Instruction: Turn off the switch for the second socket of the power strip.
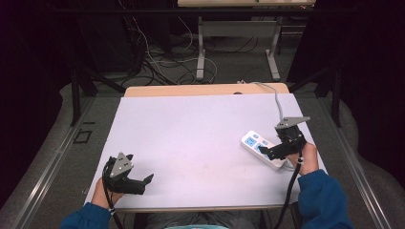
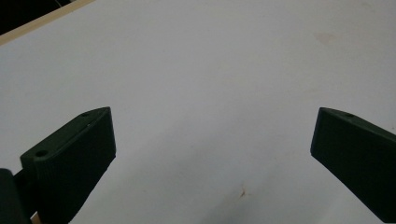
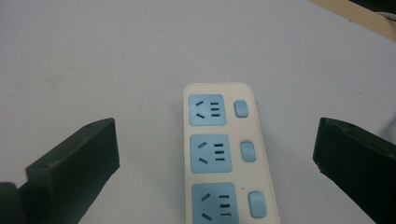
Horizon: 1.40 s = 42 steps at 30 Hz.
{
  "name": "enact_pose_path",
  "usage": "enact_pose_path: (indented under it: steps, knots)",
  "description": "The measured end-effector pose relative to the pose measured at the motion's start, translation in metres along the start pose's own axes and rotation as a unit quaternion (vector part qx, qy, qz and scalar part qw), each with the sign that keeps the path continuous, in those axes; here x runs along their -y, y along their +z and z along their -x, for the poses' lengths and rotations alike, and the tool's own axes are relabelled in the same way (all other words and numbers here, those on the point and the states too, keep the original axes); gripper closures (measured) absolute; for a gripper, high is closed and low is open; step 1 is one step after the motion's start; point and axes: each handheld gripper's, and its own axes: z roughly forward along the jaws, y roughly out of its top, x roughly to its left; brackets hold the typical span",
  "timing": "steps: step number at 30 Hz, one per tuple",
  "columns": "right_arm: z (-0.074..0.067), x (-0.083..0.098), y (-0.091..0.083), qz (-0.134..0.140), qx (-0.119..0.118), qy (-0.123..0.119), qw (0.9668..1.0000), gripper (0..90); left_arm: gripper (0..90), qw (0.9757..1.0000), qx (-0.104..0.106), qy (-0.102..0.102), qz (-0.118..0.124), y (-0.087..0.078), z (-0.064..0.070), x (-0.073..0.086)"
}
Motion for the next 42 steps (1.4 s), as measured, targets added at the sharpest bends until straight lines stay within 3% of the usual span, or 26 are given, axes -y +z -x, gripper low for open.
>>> enact_pose_path:
  steps: [26,31,37,38,39,42]
  knots:
    - [0.029,-0.006,0.009,-0.001,0.009,0.041,0.9991,2.3,0.2,1.0,0.003,0.001,-0.003,0.0,0.0,0.0]
    - [0.032,-0.004,0.008,0.007,0.01,0.046,0.9989,17.9,0.2,1.0,0.004,0.0,-0.003,0.0,0.0,-0.001]
    - [0.032,-0.003,0.007,0.015,0.018,0.052,0.9984,50.1,0.2,1.0,0.004,0.001,-0.004,0.001,0.0,0.0]
    - [0.033,-0.002,0.008,0.014,0.018,0.054,0.9983,61.6,0.2,1.0,0.004,0.001,-0.004,0.001,0.0,0.0]
    - [0.033,-0.002,0.008,0.014,0.018,0.054,0.9983,61.6,0.2,1.0,0.005,0.0,-0.004,0.001,0.0,0.0]
    - [0.032,-0.002,0.011,0.014,0.021,0.047,0.9986,80.7,0.2,1.0,0.004,0.0,-0.004,0.001,0.0,0.0]
